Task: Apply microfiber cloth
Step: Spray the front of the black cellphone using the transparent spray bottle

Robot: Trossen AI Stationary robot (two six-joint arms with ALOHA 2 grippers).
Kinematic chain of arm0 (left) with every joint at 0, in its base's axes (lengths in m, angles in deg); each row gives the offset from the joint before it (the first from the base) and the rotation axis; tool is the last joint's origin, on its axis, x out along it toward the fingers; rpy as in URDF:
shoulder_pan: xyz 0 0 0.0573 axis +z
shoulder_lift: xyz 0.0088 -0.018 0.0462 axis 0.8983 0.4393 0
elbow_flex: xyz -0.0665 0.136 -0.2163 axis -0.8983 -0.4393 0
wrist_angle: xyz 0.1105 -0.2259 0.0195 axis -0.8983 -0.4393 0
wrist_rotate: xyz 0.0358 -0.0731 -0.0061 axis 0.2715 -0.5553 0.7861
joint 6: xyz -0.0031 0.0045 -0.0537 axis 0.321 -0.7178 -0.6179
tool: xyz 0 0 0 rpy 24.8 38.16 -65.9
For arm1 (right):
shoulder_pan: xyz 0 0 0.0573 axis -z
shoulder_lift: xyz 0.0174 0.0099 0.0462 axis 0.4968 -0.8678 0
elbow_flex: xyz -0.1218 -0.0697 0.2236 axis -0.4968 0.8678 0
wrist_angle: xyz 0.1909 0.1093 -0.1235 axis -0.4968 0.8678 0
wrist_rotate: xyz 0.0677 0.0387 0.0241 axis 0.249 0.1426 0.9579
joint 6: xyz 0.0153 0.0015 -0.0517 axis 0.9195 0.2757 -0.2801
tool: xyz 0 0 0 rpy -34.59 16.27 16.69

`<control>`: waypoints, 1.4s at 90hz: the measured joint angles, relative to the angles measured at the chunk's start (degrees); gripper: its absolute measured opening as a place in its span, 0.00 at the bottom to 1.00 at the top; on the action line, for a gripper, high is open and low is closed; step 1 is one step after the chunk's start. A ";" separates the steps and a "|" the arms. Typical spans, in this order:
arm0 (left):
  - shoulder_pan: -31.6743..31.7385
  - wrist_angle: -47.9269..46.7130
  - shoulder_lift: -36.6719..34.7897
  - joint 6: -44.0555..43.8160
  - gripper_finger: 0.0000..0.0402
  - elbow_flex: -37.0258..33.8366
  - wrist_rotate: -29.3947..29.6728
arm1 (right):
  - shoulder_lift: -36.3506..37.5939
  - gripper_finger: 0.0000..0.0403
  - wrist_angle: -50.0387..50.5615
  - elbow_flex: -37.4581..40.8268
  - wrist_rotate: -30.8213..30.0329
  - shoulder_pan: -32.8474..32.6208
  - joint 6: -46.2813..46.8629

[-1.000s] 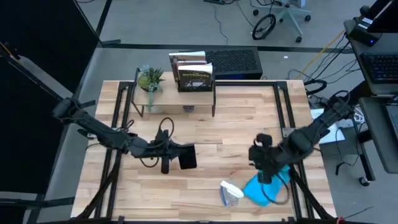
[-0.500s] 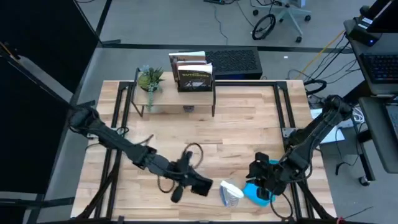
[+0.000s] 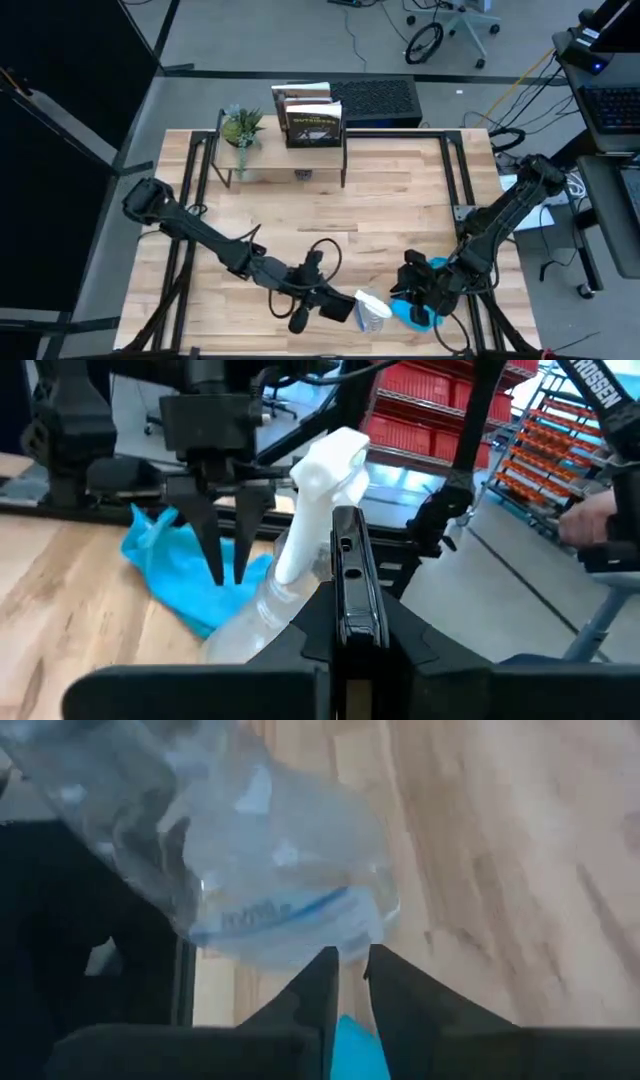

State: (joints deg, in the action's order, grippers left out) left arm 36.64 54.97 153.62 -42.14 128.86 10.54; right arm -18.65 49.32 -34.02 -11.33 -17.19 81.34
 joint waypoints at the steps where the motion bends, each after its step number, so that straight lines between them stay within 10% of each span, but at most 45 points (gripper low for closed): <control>1: 0.13 0.07 0.00 0.01 0.03 0.00 0.00 | -0.05 0.11 -0.07 0.00 -0.09 0.00 -0.14; 126: 4.81 3.03 0.27 2.94 0.03 -0.11 -7.69 | -2.15 0.11 -5.04 0.00 -0.22 2.32 -5.14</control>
State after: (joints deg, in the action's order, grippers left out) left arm 41.45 58.00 153.89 -39.20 128.75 2.85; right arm -20.81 44.28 -34.02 -11.55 -14.87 76.21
